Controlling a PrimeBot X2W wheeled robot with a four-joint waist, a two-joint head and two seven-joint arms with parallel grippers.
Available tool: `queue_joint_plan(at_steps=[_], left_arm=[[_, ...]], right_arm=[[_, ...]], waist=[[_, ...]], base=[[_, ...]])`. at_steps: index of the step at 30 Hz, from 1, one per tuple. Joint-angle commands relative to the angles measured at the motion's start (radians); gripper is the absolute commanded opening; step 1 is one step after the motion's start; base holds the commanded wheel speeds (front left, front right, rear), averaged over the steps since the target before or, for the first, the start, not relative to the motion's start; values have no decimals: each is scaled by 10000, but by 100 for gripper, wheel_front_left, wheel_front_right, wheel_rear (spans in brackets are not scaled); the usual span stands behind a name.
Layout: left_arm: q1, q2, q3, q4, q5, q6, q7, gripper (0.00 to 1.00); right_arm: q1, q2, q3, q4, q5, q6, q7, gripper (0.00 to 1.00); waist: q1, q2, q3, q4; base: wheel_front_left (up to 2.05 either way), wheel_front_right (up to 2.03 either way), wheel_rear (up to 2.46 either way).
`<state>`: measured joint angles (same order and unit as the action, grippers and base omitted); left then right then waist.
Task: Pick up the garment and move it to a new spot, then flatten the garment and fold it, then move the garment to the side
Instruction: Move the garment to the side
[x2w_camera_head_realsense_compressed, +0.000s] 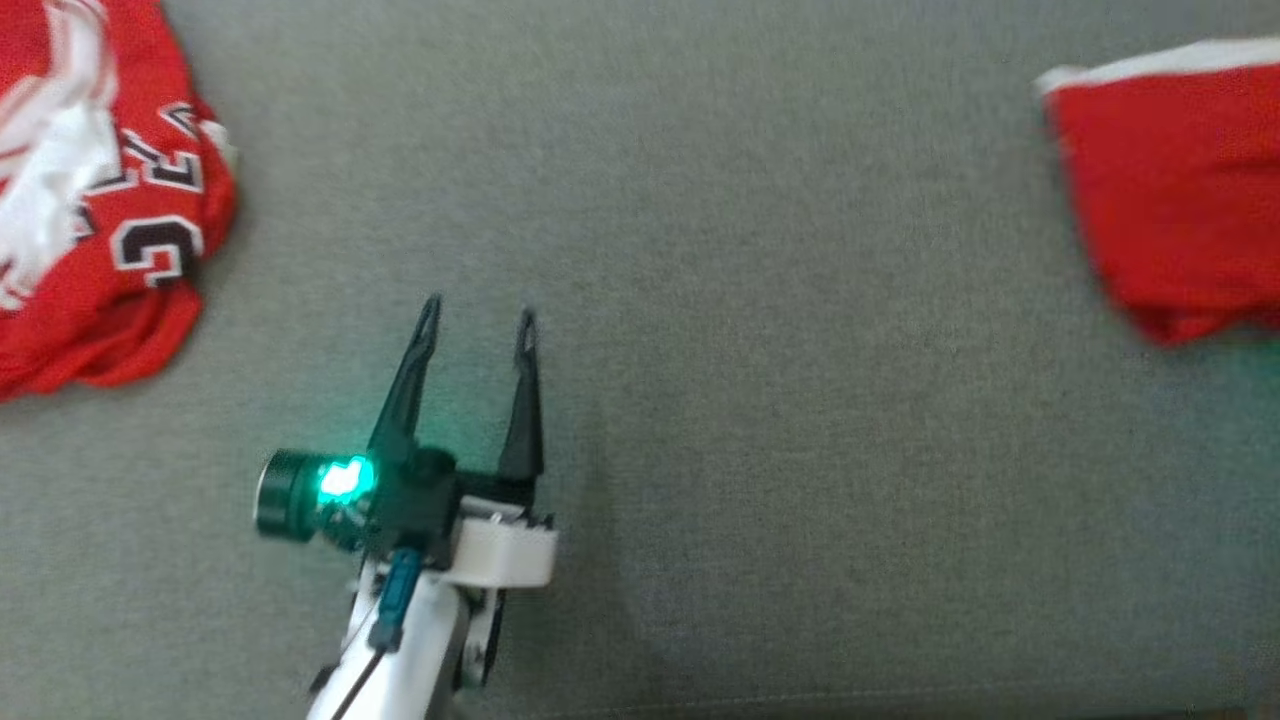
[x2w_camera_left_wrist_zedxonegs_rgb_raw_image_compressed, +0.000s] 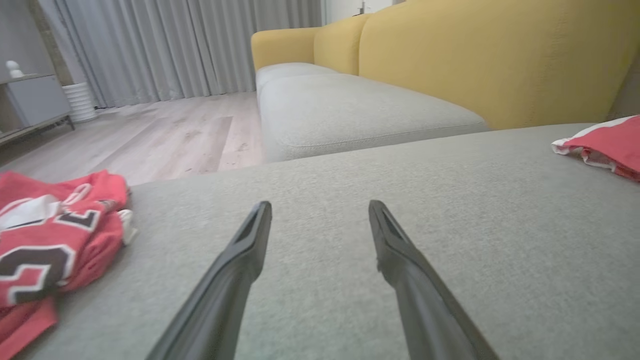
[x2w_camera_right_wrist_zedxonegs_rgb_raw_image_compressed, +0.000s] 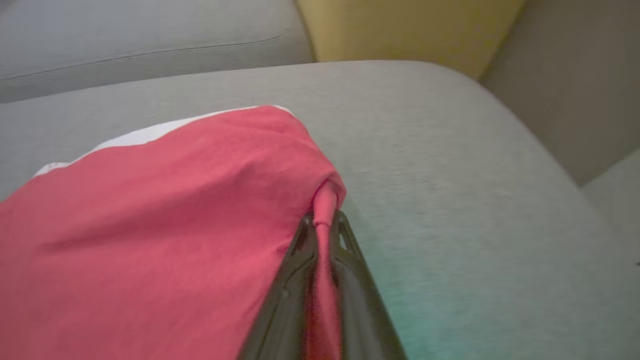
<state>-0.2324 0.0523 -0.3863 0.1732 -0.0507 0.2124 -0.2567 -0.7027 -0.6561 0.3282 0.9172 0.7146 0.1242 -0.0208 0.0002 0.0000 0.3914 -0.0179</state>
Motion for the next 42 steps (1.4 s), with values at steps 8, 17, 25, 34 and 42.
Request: queue_joint_plan(at_steps=[8, 17, 25, 34, 42], left_arm=[[-1164, -20, -300, -423, 244, 137, -51, 100], [-1258, -20, -497, -146, -30, 211, -51, 100], [-125, 30, -3, 308, -378, 207, -51, 100], [1214, 158, 928, 1191, -823, -479, -51, 100], [1398, 106, 1549, 1849, -881, -880, -51, 100]], right_arm=[[-744, -2174, -353, 368, -130, 65, -581, 0], [-1297, -1895, -408, 1254, -1160, 65, -1163, 100], [-293, 163, 109, 1203, -1326, 65, -1887, 100], [2294, 2703, 593, -804, -1904, 65, -2401, 100], [5413, 4717, -1326, -4497, -4241, 65, -2407, 100]], waist=[[-2, 0, 1553, -313], [-2, 0, 759, 28], [-2, 0, -1405, 375], [-2, 0, -4007, 745], [-2, 0, -5049, 782]], base=[[0, 0, 0], [0, 0, 0], [0, 0, 0], [0, 0, 0], [0, 0, 0]])
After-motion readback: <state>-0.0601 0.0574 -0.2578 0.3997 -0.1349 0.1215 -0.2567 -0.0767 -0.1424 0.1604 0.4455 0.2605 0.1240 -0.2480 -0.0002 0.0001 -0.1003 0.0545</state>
